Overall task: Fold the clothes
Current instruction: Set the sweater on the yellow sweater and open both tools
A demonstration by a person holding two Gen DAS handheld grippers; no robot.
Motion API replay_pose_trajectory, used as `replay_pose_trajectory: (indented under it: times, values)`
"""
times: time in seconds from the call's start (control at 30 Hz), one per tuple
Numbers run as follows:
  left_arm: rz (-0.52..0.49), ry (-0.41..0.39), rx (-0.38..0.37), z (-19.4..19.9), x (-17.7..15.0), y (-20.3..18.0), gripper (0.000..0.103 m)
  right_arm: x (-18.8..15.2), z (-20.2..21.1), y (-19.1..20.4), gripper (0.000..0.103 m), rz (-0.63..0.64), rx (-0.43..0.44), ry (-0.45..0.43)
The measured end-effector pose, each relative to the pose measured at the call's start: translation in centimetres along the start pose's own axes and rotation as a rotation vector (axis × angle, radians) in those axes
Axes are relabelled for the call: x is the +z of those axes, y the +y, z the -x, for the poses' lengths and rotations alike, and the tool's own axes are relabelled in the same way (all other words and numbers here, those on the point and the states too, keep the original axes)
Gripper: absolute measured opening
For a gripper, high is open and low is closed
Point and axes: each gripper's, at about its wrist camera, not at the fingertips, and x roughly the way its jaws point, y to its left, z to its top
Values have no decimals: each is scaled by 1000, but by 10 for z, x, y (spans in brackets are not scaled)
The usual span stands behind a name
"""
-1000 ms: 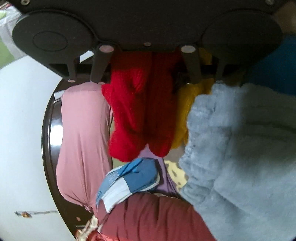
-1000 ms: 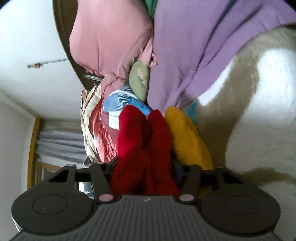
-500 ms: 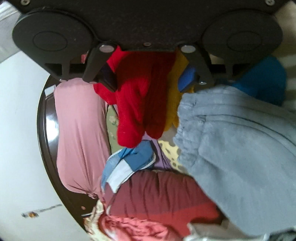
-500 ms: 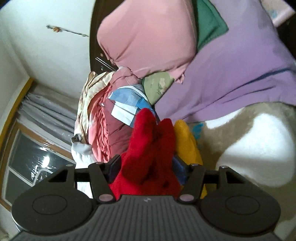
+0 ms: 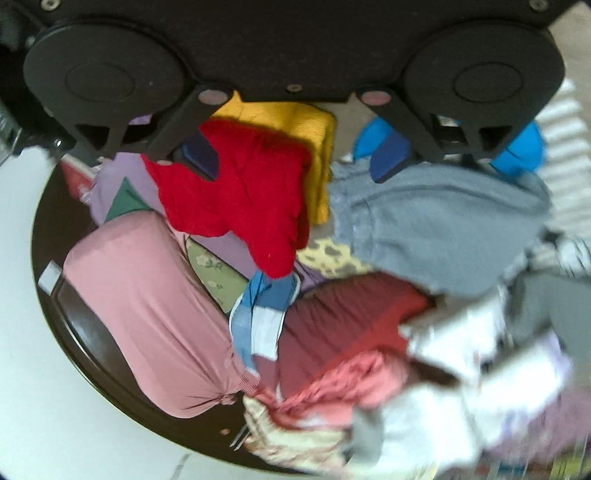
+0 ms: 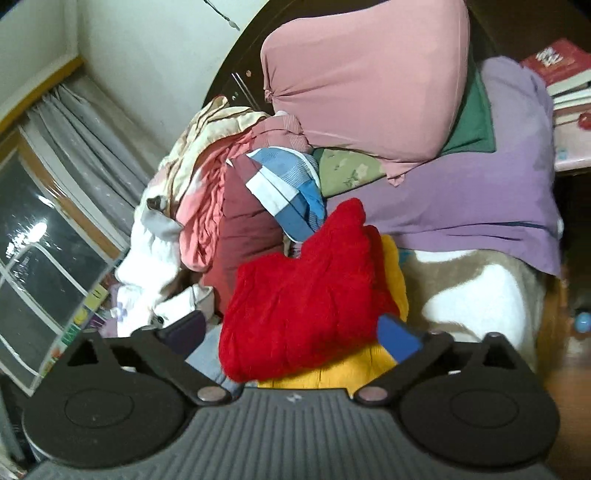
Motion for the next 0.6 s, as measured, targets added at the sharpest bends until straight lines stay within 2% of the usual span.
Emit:
replay_pose_trajectory:
  times: [0.13,0.33,0.6]
  values:
    - [-74,-25,44,22,-1,-19,97,-4,18,20,103,22,-61,14]
    - [-158,-9,97,44,-7,-39,102,-5,43,40,103,61,-187,0]
    - [-195,50,112,59,-20,-55,103,-9,61,53,103,103,-241,-3]
